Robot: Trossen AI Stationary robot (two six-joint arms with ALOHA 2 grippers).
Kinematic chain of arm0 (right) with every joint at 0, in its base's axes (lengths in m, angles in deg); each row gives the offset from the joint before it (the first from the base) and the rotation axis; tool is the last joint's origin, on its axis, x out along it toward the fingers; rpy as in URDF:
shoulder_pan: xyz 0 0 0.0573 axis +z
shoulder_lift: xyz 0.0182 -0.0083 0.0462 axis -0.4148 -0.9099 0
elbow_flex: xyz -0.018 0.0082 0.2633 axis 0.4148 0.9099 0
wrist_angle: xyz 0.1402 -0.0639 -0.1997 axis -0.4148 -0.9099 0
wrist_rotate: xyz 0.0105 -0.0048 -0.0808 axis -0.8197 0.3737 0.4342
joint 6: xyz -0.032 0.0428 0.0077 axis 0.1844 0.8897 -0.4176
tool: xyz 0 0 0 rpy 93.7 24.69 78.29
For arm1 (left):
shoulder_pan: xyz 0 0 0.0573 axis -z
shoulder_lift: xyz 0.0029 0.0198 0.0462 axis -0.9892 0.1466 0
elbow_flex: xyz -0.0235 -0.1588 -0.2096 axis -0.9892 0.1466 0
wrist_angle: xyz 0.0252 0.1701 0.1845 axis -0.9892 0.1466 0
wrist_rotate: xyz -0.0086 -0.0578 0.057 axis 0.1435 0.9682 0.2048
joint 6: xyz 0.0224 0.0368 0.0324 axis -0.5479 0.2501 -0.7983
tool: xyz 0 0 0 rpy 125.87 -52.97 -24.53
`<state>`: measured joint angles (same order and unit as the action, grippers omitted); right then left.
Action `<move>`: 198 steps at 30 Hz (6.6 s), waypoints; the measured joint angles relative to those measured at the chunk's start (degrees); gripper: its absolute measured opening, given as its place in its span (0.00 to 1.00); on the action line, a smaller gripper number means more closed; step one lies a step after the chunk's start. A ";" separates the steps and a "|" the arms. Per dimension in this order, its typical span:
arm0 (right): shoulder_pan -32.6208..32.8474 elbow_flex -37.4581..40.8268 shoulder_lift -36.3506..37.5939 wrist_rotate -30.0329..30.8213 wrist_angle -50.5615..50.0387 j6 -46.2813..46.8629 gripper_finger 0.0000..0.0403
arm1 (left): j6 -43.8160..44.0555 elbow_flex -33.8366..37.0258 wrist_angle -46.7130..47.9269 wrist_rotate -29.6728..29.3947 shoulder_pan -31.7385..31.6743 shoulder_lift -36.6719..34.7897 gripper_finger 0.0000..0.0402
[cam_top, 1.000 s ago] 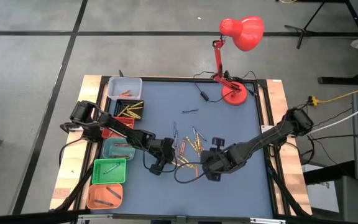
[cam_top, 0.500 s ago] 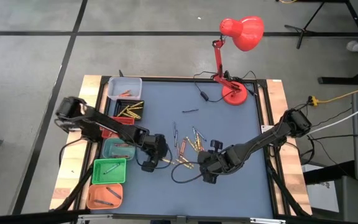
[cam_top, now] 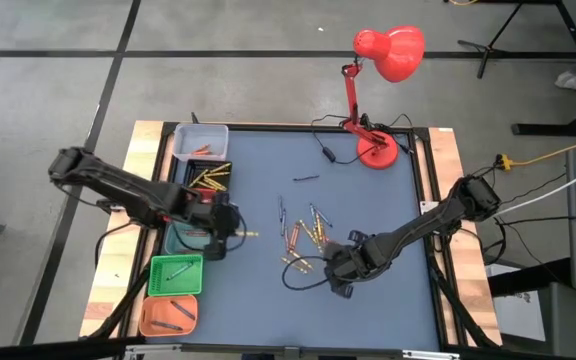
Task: Sort crayons
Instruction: Put the yellow crayon into the orange bin, then put the orange crayon into the transparent bin
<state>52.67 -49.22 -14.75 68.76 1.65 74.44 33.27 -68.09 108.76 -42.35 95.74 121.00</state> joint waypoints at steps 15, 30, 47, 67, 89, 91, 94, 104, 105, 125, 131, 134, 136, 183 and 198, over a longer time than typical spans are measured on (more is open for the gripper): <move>0.00 4.34 0.00 -0.05 2.66 10.60 0.27 | 23.13 0.00 41.08 -11.52 0.06 -5.85 0.02; 0.00 4.34 0.00 -2.44 7.58 19.32 0.27 | 30.77 0.00 47.04 -12.90 0.06 -5.82 0.07; 1.65 4.34 -3.36 -2.24 8.33 26.19 0.27 | 33.39 0.00 45.65 -12.95 0.04 -5.82 0.20; 2.36 4.13 -6.95 -1.41 7.90 26.48 0.18 | 21.38 -0.02 20.08 -14.96 0.06 -5.82 0.20; 2.27 4.60 -5.63 1.19 11.02 13.63 0.07 | 6.12 -0.02 -1.49 -14.89 3.99 -5.80 0.20; 2.17 4.55 -4.95 4.14 14.96 11.55 0.06 | 6.13 -0.02 -1.67 -14.88 4.83 -5.79 0.20; 2.08 4.54 -3.36 8.04 18.81 8.05 0.05 | 6.13 -0.02 -2.91 -14.85 6.02 -5.78 0.20; -1.73 4.41 -3.32 13.89 38.09 -13.15 0.06 | 3.95 -0.09 -13.78 -14.78 9.89 -1.43 0.20; -2.25 4.41 -3.30 14.29 40.25 -15.21 0.06 | 3.45 -0.09 -14.56 -14.76 10.29 -0.34 0.20; -5.68 4.34 -3.21 14.00 55.63 -33.87 0.06 | 3.12 -0.09 -34.96 -14.77 10.87 14.06 0.20; -5.70 4.34 -3.19 14.00 55.65 -33.92 0.06 | 3.12 -0.07 -36.61 -14.78 10.16 14.09 0.20; -5.70 4.34 -3.17 14.00 55.65 -33.90 0.06 | 3.10 -0.07 -37.61 -14.78 10.16 14.09 0.20; -5.70 4.34 -3.17 14.00 55.65 -33.90 0.06 | 3.10 -0.07 -38.22 -14.31 10.18 14.09 0.20; -5.70 4.28 -3.15 13.96 59.39 -33.83 0.35 | 1.18 0.00 -41.10 -13.33 10.10 14.06 0.03; -5.70 4.24 0.61 13.84 33.49 -27.04 0.42 | 3.23 0.00 -15.63 -19.92 -0.10 -1.74 0.03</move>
<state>46.97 -44.98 -14.14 82.59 35.14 47.40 36.50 -68.09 93.14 -62.28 95.64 119.25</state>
